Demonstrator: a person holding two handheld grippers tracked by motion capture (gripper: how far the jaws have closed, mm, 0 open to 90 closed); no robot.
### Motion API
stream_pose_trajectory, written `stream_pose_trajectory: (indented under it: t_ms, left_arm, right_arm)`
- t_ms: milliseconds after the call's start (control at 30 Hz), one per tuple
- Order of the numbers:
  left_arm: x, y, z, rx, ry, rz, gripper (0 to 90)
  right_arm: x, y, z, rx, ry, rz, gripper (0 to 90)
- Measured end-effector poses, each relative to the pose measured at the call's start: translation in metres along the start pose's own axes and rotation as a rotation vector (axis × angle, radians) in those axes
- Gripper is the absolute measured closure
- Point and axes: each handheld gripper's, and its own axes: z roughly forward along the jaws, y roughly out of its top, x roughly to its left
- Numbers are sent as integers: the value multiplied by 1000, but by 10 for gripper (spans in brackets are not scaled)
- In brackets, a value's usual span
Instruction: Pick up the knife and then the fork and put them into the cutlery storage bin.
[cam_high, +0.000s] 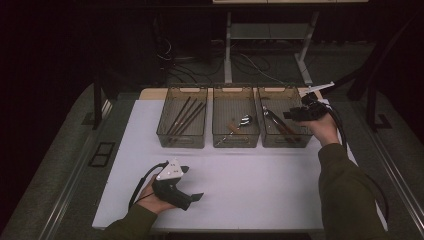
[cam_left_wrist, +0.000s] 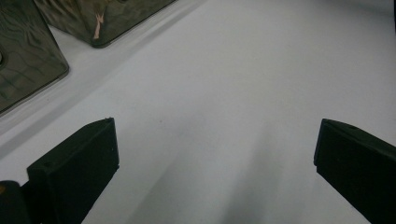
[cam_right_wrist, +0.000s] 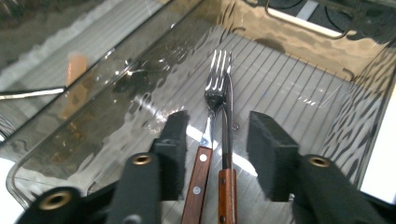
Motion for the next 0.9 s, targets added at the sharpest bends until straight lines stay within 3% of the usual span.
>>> stream_pose_trajectory:
  t_ms: [167,467,600,900]
  left_arm:
    - [0,0,0,-2,1,-1,0]
    - [1,0,-1,-5,6,-4,0]
    - [3,-1,-2,-3,9,0,0]
    - [5,-1,-3,-4,19,-6,0]
  right_arm:
    - [-1,-4,-6,-38,23,41,423]
    - [6,-16,-20,-130,49,39,279]
    - [17,-22,-25,-137,23,4,201]
    - [41,-37,-36,-183,31,-34,162]
